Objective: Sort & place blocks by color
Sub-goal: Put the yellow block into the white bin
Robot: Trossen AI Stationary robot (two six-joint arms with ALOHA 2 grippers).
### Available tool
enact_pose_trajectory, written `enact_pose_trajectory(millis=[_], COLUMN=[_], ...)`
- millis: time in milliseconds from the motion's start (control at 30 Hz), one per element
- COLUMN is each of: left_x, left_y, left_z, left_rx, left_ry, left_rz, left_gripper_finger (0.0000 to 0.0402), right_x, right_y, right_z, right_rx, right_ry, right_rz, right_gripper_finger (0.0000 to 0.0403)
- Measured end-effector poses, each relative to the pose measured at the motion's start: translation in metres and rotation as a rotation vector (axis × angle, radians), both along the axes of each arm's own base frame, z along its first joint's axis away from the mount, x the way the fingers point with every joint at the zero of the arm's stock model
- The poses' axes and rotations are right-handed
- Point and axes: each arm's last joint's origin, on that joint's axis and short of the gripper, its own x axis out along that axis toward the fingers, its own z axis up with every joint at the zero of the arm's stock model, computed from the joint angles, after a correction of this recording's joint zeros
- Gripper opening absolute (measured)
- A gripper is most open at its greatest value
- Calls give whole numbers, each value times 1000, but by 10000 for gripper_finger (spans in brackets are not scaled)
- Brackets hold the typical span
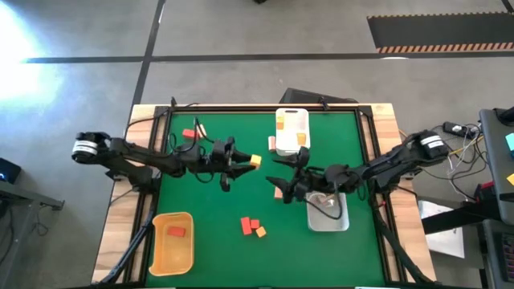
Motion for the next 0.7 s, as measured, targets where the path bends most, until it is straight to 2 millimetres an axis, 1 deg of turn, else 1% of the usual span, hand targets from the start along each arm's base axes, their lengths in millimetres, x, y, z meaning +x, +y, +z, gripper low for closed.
enact_pose_trajectory(millis=[100, 233, 433, 533, 700], left_x=[4, 8, 10, 10, 11], left_y=[-3, -4, -4, -4, -5], left_z=[-3, -7, -9, -8, -8], left_rx=[-3, -10, -20, -20, -22], left_ry=[-11, 2, 1, 0, -2], left_rz=[-22, -30, -36, -39, -42], left_gripper_finger=[123, 123, 123, 123, 122], right_x=[11, 22, 25, 25, 26], right_y=[1, 3, 3, 2, -1], right_z=[2, 5, 7, 8, 7], right_rx=[-11, -45, -62, -62, -65], right_ry=[-5, -5, -7, -10, -6], right_rz=[-8, -15, -20, -24, -33], right_gripper_finger=[326, 326, 324, 309, 265])
